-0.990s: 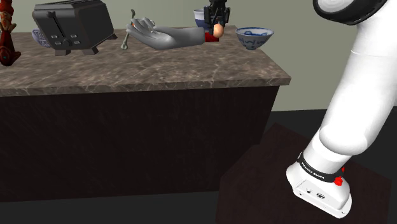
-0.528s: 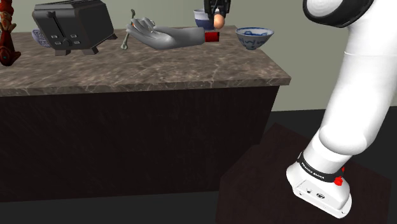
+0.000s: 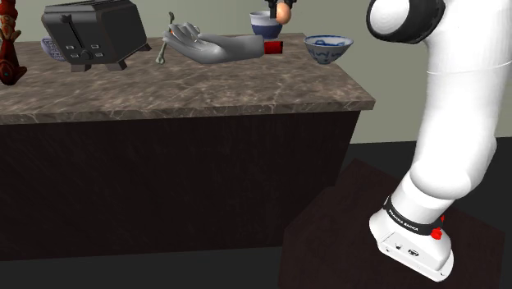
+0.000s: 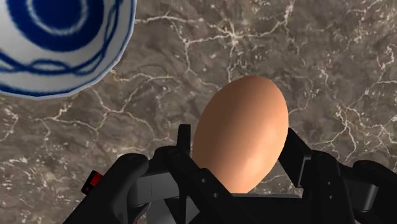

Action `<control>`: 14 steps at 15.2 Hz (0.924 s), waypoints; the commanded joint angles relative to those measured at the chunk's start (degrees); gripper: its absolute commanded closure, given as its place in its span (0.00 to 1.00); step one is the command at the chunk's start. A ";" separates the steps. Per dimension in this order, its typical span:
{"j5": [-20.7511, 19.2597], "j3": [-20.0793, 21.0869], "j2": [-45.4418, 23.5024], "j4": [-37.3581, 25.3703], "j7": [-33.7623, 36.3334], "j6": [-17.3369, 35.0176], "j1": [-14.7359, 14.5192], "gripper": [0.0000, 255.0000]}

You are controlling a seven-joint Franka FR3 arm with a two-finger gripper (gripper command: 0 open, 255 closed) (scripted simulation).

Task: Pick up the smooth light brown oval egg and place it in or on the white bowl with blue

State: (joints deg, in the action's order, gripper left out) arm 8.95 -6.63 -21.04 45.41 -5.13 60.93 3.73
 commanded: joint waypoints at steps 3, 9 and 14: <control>-0.77 -1.21 4.88 6.81 -3.99 1.52 2.07 1.00; -2.35 -4.02 11.85 17.02 -12.08 4.07 6.23 1.00; -3.48 -6.72 14.76 21.10 -18.90 4.75 9.80 1.00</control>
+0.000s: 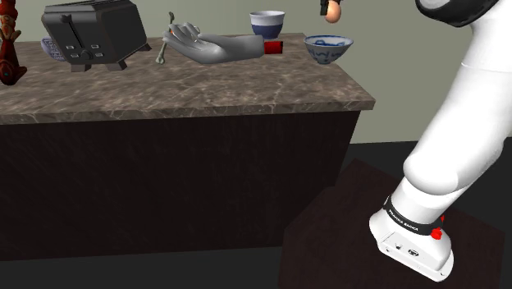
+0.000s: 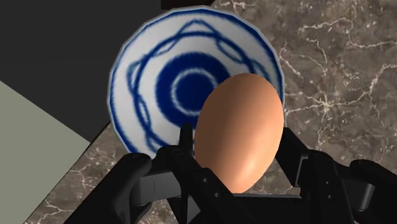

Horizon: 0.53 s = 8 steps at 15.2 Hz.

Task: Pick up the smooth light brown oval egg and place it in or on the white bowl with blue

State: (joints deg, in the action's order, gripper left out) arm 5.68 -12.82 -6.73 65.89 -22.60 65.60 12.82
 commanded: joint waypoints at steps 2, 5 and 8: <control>-0.60 -0.41 1.81 4.14 -1.37 2.28 0.43 1.00; -1.07 -0.24 3.55 8.89 -1.29 5.36 0.13 1.00; -1.44 -0.09 4.98 13.17 -1.23 8.25 -0.08 1.00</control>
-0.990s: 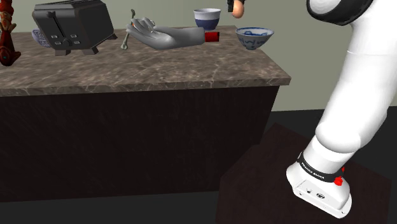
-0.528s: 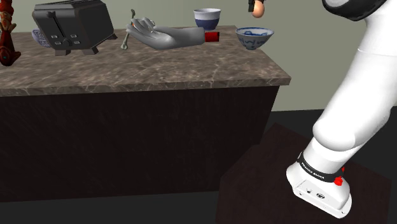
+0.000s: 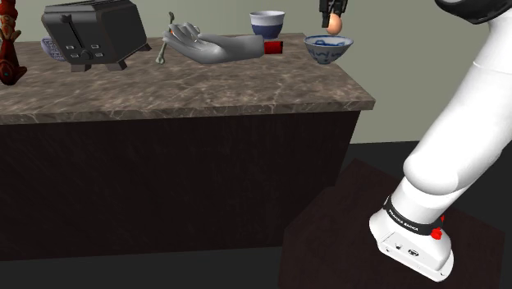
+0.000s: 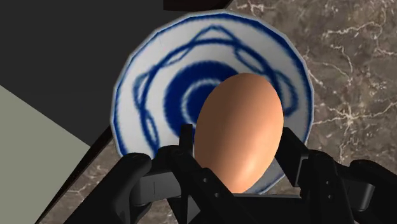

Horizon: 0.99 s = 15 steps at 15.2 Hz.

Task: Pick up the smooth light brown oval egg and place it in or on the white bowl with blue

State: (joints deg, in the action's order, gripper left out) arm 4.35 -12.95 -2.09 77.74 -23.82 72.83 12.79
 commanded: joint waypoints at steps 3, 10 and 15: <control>-0.39 0.16 1.54 5.23 0.01 3.77 -0.19 1.00; -0.53 0.22 2.10 7.19 0.02 5.19 -0.25 1.00; -0.53 0.22 2.10 7.19 0.02 5.19 -0.25 0.00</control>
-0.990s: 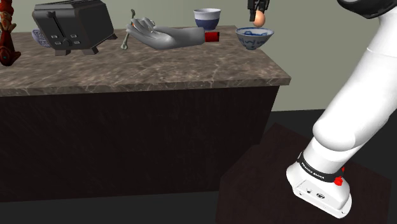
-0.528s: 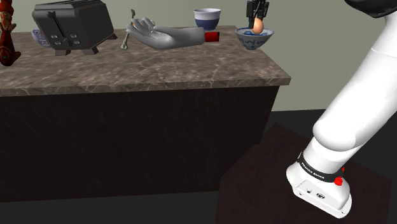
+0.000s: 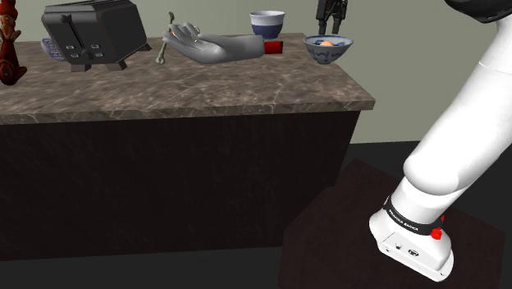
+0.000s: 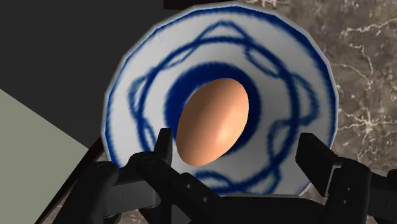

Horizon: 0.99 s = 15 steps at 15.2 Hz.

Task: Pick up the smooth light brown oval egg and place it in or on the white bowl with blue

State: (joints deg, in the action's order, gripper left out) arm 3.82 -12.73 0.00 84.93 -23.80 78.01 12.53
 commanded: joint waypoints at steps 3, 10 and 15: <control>0.00 0.00 0.00 0.00 0.00 0.00 0.00 0.00; 1.36 -0.73 -5.57 -14.68 -0.68 -9.32 0.95 0.00; 1.36 -0.73 -5.58 -14.70 -0.68 -9.33 0.95 0.00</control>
